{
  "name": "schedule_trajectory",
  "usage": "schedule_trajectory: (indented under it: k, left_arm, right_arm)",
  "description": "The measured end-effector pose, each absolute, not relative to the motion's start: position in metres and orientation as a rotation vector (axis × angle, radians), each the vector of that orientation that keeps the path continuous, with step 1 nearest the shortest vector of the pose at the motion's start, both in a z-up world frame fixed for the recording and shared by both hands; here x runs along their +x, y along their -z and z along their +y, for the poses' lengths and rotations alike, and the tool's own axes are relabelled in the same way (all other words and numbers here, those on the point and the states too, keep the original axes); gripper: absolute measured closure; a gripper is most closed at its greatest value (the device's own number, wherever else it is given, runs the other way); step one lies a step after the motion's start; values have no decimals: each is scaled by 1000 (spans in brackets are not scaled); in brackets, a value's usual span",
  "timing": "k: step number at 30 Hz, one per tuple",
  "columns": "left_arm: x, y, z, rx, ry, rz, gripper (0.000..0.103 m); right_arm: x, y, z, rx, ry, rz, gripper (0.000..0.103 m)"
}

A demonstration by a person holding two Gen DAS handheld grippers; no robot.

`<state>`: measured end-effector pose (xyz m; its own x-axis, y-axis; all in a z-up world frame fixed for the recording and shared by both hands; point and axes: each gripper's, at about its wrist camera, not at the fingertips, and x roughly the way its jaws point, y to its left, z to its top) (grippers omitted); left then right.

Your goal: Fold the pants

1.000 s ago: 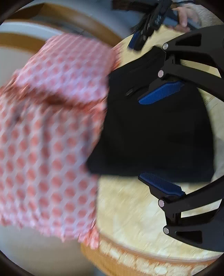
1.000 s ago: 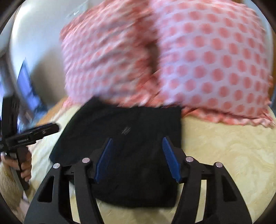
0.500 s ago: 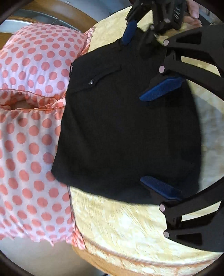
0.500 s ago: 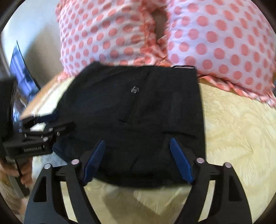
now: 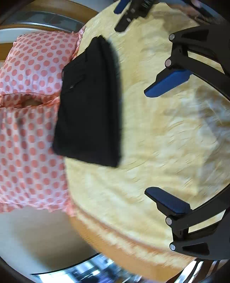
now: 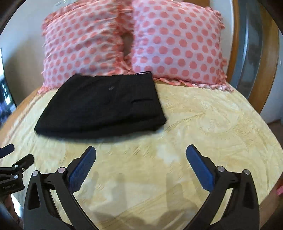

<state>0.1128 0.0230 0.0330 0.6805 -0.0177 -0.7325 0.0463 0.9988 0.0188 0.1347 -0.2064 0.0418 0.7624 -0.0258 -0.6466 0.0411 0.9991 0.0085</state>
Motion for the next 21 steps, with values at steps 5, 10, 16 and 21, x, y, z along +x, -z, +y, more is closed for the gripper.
schedule_trajectory:
  k: [5, 10, 16, 21]
  left_arm:
    - [109, -14, 22, 37, 22, 864, 2]
    - [104, -6, 23, 30, 41, 877, 2]
    - [100, -2, 23, 44, 33, 845, 2]
    - [94, 0, 23, 44, 37, 804, 2]
  right_arm:
    - [130, -22, -181, -13, -9, 773, 1]
    - [123, -15, -178, 3, -8, 787, 1]
    - [117, -4, -177, 22, -10, 817, 1]
    - [112, -2, -176, 28, 0, 791, 1]
